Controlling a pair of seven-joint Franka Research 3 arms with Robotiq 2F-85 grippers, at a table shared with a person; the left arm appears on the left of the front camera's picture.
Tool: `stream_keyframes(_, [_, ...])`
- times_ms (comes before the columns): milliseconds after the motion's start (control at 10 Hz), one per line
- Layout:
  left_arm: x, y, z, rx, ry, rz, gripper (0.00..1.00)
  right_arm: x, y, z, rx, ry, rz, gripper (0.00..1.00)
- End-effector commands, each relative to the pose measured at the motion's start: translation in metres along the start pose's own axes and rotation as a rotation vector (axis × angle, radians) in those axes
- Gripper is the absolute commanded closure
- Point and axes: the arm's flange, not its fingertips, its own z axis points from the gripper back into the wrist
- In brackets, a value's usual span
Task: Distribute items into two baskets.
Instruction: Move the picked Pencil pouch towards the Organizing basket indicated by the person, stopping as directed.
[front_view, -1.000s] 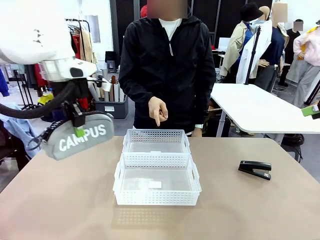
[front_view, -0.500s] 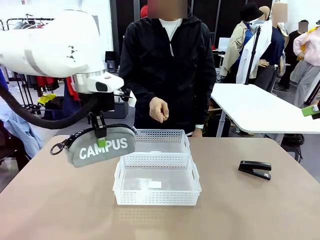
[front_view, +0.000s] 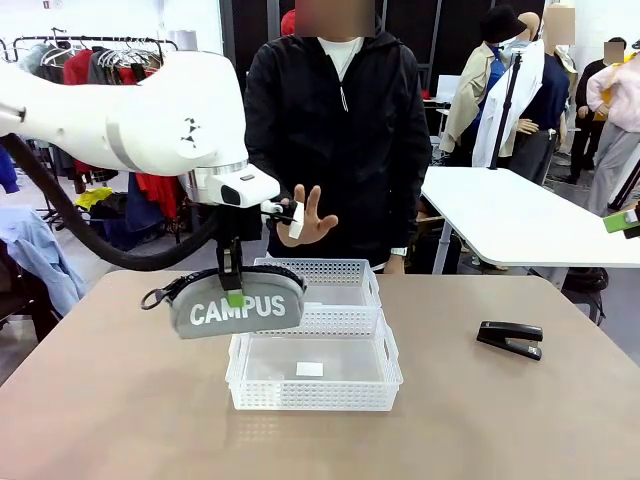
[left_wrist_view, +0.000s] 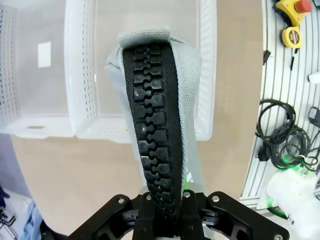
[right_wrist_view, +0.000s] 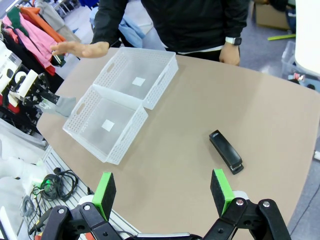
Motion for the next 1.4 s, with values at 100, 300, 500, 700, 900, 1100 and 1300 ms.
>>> stream_keyframes(100, [-0.051,-0.007,0.032,0.017,0.100,0.086,1.00,0.001,0.000,0.000,0.016,-0.016,0.011,0.00])
stream_keyframes(300, [-0.106,-0.024,0.046,0.016,0.123,0.146,1.00,0.001,0.000,0.000,0.016,-0.016,0.011,0.00])
stream_keyframes(500, [-0.140,-0.033,0.050,0.015,0.095,0.166,1.00,0.001,0.000,0.000,0.016,-0.016,0.011,0.00])
stream_keyframes(700, [-0.164,-0.035,0.051,0.020,0.067,0.209,1.00,0.001,0.000,0.000,0.016,-0.016,0.011,0.00])
stream_keyframes(900, [-0.157,-0.033,0.055,0.003,0.090,0.218,1.00,0.001,0.000,0.000,0.016,-0.016,0.011,0.00])
stream_keyframes(1100, [-0.157,-0.033,0.055,0.003,0.090,0.218,1.00,0.001,0.000,0.000,0.016,-0.016,0.011,0.00])
stream_keyframes(1300, [-0.157,-0.033,0.055,0.003,0.090,0.218,1.00,0.001,0.000,0.000,0.016,-0.016,0.011,0.00])
